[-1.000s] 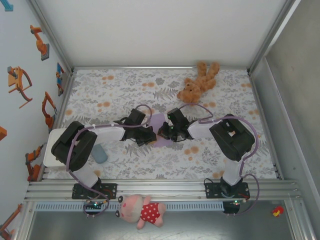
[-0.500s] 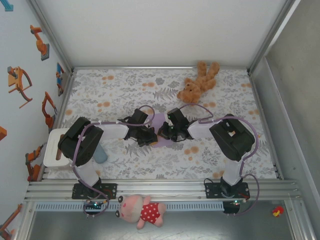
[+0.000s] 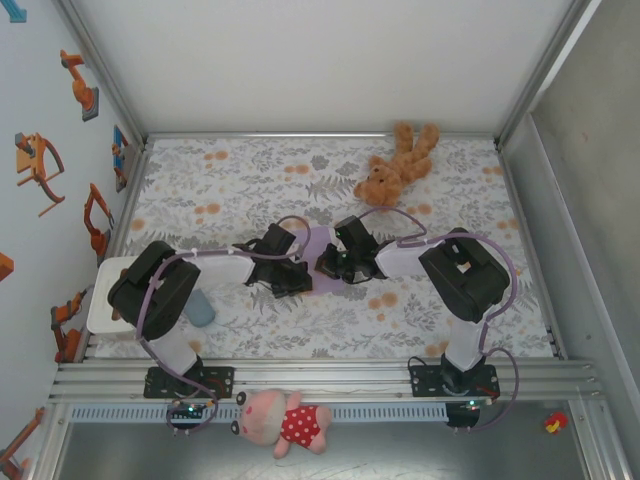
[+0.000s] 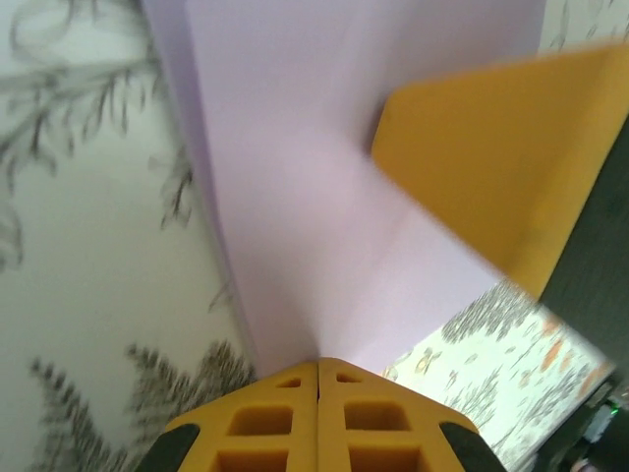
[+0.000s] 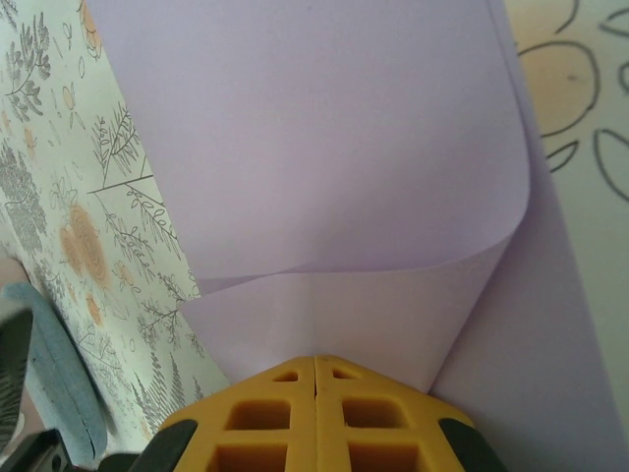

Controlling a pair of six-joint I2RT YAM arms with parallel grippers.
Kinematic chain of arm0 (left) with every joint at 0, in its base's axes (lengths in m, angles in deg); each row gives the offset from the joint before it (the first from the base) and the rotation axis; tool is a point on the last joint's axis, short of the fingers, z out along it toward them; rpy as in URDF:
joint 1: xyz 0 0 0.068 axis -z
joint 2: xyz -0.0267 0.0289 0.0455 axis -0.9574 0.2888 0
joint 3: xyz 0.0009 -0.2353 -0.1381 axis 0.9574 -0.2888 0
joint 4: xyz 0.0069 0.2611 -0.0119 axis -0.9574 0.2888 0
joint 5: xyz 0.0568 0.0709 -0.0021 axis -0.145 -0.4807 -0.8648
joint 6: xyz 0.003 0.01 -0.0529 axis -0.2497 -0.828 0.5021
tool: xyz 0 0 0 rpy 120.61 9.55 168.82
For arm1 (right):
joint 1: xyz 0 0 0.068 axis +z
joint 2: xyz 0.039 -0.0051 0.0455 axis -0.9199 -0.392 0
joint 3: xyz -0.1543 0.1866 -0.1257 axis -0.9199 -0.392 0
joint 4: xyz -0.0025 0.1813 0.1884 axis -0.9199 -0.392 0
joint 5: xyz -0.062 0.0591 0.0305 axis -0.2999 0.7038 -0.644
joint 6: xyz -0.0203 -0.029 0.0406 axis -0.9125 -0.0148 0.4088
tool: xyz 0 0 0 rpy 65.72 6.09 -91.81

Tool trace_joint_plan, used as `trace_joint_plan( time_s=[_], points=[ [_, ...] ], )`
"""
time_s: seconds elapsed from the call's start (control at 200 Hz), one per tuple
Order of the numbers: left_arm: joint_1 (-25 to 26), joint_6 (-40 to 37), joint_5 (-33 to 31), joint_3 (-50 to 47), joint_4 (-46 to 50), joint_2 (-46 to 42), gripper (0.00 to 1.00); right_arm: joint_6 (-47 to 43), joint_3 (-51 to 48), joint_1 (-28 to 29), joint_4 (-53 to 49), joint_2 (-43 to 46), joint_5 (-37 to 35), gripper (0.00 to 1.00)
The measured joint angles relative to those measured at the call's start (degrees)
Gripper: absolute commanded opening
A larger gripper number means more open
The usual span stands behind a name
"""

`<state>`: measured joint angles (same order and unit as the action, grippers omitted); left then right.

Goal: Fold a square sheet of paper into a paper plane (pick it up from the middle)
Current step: Fold the triangle a second time at the center of the table.

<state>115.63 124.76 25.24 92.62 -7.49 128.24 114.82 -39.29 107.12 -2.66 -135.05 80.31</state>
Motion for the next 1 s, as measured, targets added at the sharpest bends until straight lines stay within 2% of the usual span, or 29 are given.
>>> trace_joint_plan(
  time_s=[0.29, 0.456, 0.781, 1.002],
  points=[
    [2.14, -1.16, -4.94, -4.48, 8.46, -8.87, 0.01, 0.39, -0.15, 0.00, 0.33, -0.02, 0.02, 0.00],
    [2.12, -1.11, -6.40, -2.73, 7.89, -12.55, 0.02, 0.61, -0.55, 0.00, 1.53, -0.04, 0.09, 0.00],
    [-0.02, -0.20, -5.70, 4.24, 1.92, -0.48, 0.00, 1.07, -1.14, 0.00, 3.43, -0.07, 0.39, 0.00],
    [-0.85, 0.59, -5.05, 4.22, 1.81, 2.10, 0.00, 0.57, -1.25, 0.00, 4.00, -0.07, 0.48, 0.00]
  ],
)
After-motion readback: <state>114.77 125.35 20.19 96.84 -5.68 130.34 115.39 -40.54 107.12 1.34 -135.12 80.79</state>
